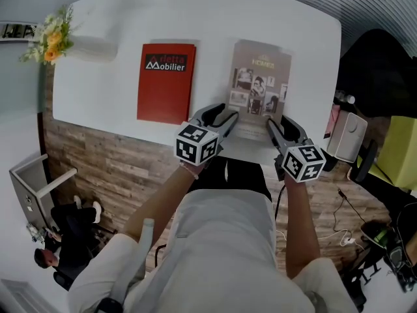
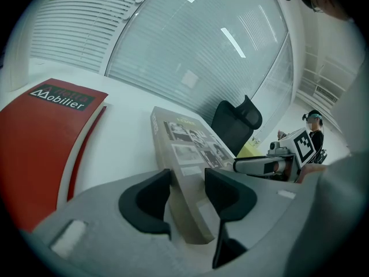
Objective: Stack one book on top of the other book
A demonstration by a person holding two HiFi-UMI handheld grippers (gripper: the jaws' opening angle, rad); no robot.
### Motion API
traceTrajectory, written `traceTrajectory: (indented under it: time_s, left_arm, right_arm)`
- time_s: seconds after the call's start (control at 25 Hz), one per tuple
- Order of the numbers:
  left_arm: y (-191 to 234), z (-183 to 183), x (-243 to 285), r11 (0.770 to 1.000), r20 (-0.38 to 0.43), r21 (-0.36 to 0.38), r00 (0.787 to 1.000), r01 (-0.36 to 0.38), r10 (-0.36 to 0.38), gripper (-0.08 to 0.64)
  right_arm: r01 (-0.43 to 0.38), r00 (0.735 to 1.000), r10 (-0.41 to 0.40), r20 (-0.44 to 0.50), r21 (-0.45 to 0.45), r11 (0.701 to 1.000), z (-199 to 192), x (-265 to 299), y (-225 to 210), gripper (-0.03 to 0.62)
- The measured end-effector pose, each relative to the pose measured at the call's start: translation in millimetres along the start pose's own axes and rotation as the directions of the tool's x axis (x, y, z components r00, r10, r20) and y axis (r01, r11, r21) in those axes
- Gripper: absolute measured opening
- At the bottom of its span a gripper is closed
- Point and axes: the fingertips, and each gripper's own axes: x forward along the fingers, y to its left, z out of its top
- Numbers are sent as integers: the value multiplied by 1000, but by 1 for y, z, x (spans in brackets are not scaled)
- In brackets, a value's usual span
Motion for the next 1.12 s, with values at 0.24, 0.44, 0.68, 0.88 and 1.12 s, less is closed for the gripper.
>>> traceTrajectory:
  time_s: [0.24, 0.44, 0.68, 0.88, 1.12]
  left_arm:
    - [-6, 12, -5, 1000, 17, 8, 1000, -1, 1, 196]
    - [-14, 26, -12, 1000, 39, 22, 999, 0, -1, 195]
    - [-24, 44, -21, 999, 69, 33, 998, 2, -4, 195]
    - [-33, 56, -33, 999, 94, 41, 996, 1, -5, 195]
    - [-44, 71, -51, 998, 114, 57, 993, -5, -2, 193]
  right_arm:
    - [-3, 1000, 3, 19, -17, 1000, 12, -7, 4, 167]
    - [-3, 999, 5, 45, -27, 1000, 26, -16, 9, 169]
    - [1, 997, 3, 74, -51, 999, 44, -28, 17, 169]
    - [1, 995, 5, 98, -67, 998, 56, -39, 27, 169]
    - [-3, 992, 12, 123, -78, 997, 70, -53, 42, 169]
